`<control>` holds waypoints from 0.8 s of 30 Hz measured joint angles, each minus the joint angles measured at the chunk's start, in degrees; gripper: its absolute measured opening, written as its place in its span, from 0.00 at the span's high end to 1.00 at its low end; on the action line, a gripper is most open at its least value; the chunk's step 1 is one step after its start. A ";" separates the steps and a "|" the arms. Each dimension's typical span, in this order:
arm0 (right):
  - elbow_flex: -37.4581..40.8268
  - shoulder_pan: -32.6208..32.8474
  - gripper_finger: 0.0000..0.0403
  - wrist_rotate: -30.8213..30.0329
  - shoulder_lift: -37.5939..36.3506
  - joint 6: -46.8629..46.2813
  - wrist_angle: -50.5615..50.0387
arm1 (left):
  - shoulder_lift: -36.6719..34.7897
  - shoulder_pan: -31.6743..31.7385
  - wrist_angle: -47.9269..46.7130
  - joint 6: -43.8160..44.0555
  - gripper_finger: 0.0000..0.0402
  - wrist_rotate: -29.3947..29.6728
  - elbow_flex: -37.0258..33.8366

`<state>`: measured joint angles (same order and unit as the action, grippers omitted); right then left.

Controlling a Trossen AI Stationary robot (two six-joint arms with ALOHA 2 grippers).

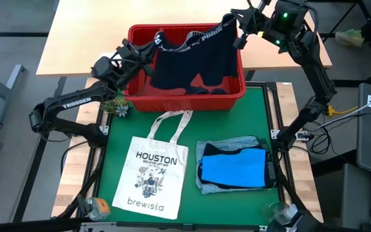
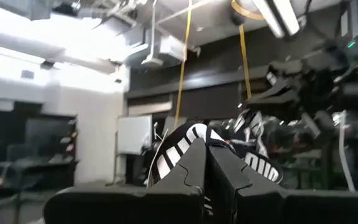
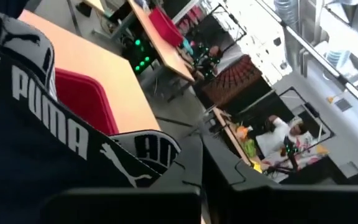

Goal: Fold Laundry from Bin
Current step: Fold the dark blue boxer

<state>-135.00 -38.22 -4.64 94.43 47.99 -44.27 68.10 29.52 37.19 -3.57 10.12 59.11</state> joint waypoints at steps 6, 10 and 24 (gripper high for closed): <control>0.00 0.00 1.00 3.31 -0.02 -0.22 -2.21 | -0.66 -0.02 -2.52 -0.07 1.00 1.15 0.00; 0.00 0.00 1.00 9.91 -0.06 -0.22 -5.08 | -0.70 -0.02 -2.65 -0.04 1.00 0.88 0.00; 0.00 7.96 1.00 27.79 -0.74 -7.70 -12.94 | -12.38 -1.38 -14.69 0.00 1.00 0.69 0.00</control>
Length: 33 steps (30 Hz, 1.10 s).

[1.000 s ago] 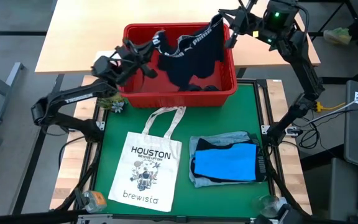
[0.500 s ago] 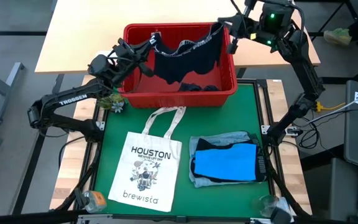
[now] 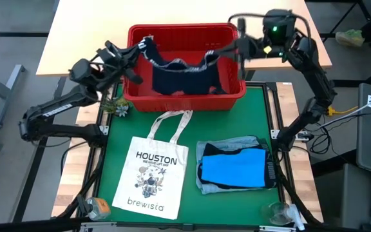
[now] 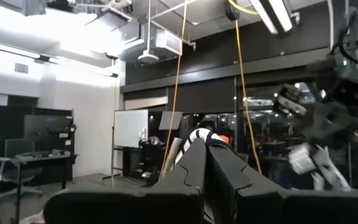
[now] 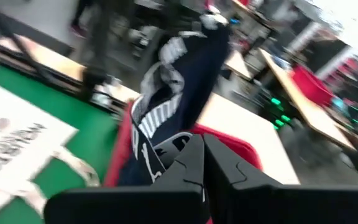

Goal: Fold Laundry from Bin
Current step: Fold the dark blue boxer

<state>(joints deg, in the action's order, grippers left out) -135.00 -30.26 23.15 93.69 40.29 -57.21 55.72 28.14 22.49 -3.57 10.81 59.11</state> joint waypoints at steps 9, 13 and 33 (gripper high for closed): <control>0.00 11.44 1.00 -0.06 0.13 -1.51 1.49 | -7.76 -2.84 -1.39 0.09 1.00 -0.02 0.00; 0.00 15.98 1.00 -0.10 0.78 -5.03 1.90 | -11.88 -4.13 -4.15 0.09 1.00 -0.02 0.00; 0.00 37.71 1.00 -0.62 10.41 -11.85 11.18 | -27.95 -6.77 -15.12 8.71 1.00 -13.98 0.02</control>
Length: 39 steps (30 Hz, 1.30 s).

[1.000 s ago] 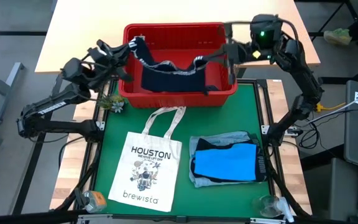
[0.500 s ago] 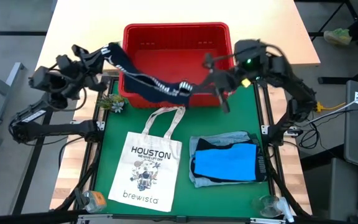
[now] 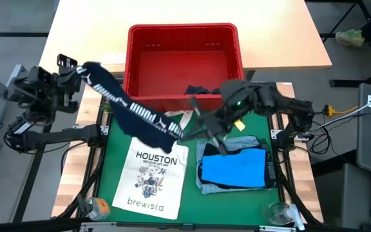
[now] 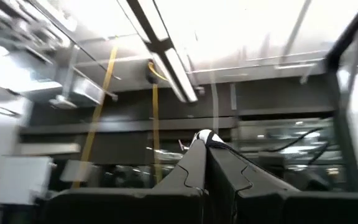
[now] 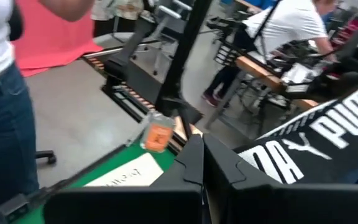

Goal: Fold Laundry from Bin
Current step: Fold the dark blue boxer

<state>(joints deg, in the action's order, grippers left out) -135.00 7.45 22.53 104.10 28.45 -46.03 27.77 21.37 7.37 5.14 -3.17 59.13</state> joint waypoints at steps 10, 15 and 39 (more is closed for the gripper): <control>0.00 8.02 1.00 -8.84 7.44 -6.22 9.35 | -5.91 0.02 -16.06 2.28 1.00 -2.35 0.02; 0.00 10.97 1.00 -13.99 11.96 -12.80 20.41 | -7.20 0.02 -19.69 2.30 1.00 -2.38 0.02; 0.02 24.14 1.00 -25.06 26.66 -41.06 38.92 | -16.52 0.04 -48.37 14.00 1.00 -16.09 0.02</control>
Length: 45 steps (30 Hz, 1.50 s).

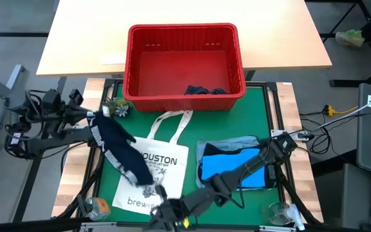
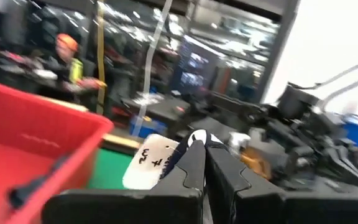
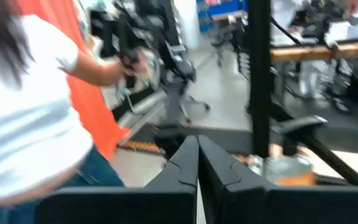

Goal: Fold Laundry from Bin
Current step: Fold the dark blue boxer

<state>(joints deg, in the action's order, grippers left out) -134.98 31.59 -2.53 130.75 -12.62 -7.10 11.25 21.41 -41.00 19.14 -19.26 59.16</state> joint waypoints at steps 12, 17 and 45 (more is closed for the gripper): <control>0.00 0.87 1.00 -7.06 1.56 3.18 5.39 | -0.47 0.00 -0.96 4.87 1.00 -5.99 0.00; 0.00 0.14 1.00 -7.43 1.20 6.94 5.66 | -0.47 0.00 0.52 8.52 1.00 -10.16 0.00; 0.00 -12.34 1.00 -11.98 -8.82 36.39 -11.27 | 10.23 3.06 6.92 13.26 1.00 -10.37 -13.28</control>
<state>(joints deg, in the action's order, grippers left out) -134.98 19.25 -14.50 121.93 23.78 -18.37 21.48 24.47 -34.08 32.40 -29.63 45.87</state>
